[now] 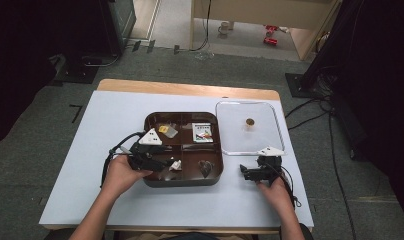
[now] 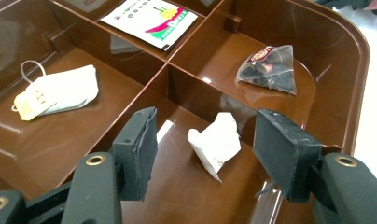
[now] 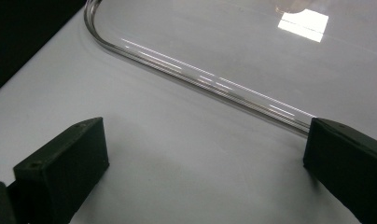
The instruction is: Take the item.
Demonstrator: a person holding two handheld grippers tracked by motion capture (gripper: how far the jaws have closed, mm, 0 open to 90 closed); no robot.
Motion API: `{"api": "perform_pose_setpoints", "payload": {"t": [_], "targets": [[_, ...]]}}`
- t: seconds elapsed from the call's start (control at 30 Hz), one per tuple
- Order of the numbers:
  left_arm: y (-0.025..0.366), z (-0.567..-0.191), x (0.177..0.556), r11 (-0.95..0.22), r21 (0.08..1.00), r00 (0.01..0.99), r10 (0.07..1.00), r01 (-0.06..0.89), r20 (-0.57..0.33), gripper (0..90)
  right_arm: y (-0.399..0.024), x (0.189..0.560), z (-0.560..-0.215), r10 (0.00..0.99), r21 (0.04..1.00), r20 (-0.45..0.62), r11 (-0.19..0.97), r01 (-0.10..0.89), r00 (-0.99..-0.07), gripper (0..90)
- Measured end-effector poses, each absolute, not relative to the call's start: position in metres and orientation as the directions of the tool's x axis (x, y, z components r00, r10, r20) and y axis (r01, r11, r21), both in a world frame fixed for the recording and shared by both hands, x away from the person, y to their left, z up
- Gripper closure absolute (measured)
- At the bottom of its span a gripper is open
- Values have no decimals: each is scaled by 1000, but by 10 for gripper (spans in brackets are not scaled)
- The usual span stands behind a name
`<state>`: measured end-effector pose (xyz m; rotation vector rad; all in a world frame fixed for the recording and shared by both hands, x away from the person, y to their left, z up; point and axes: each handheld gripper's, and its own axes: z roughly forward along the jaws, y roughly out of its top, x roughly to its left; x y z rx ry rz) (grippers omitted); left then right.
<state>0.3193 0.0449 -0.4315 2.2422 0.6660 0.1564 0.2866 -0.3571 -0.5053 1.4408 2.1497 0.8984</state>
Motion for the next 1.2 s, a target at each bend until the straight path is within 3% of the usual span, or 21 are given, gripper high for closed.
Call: {"api": "perform_pose_setpoints", "payload": {"t": [0.7,1.2], "targets": [[19,-450,332,-708,562,877,475,428,-70,406,-357,287,-505,921,700,24,262,664,-389,0],[15,-454,331,-734,526,884,462,429,-76,490,-357,287,-505,920,701,23,264,663,-391,0]]}}
